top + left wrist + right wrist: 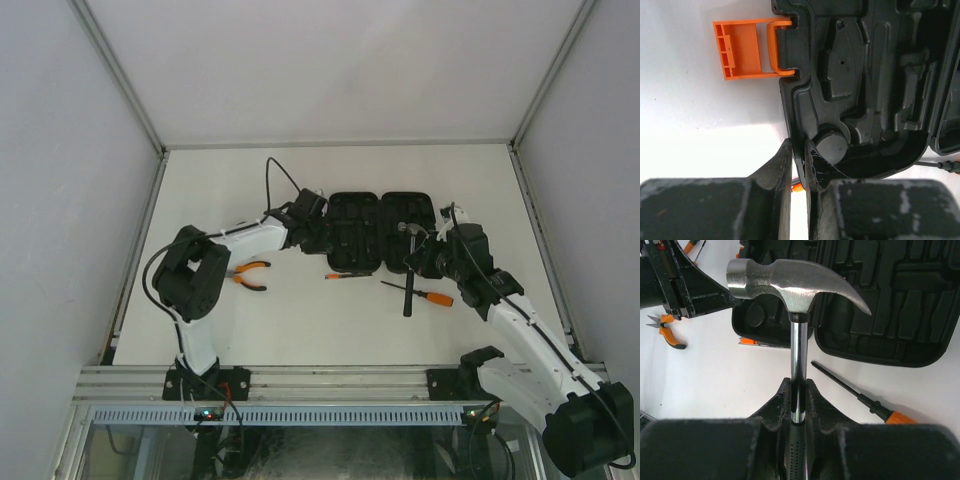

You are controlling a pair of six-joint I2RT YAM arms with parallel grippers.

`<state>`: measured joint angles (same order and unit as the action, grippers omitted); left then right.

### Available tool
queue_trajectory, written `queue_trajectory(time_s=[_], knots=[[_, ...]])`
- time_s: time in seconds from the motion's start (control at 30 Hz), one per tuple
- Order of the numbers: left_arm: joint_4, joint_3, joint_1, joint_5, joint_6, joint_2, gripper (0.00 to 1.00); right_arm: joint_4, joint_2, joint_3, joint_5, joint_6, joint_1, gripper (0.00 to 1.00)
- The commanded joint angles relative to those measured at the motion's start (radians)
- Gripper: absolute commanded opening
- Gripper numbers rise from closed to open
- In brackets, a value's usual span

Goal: Sort the tools into containers
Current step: Place the hammer in the storage box.

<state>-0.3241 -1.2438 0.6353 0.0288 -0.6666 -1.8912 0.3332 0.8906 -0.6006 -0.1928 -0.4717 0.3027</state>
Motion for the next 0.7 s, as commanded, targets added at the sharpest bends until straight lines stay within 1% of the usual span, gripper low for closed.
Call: queue_trajectory(time_s=[0.0, 0.1, 0.33, 0.67], knots=[[-0.03, 0.074, 0.001, -0.016, 0.005, 0.054, 0.13, -0.078, -0.003, -0.011, -0.001, 0.005, 0.007, 0.0], [-0.029, 0.106, 0.001, -0.02, 0.0, 0.083, 0.12, -0.083, 0.004, -0.011, 0.001, 0.001, 0.012, 0.0], [-0.012, 0.193, 0.007, -0.027, -0.107, 0.155, 0.12, -0.099, 0.021, -0.012, 0.012, 0.0, 0.032, 0.0], [-0.012, 0.247, 0.049, -0.032, -0.209, 0.213, 0.12, -0.102, 0.036, -0.019, 0.028, 0.001, 0.055, 0.0]])
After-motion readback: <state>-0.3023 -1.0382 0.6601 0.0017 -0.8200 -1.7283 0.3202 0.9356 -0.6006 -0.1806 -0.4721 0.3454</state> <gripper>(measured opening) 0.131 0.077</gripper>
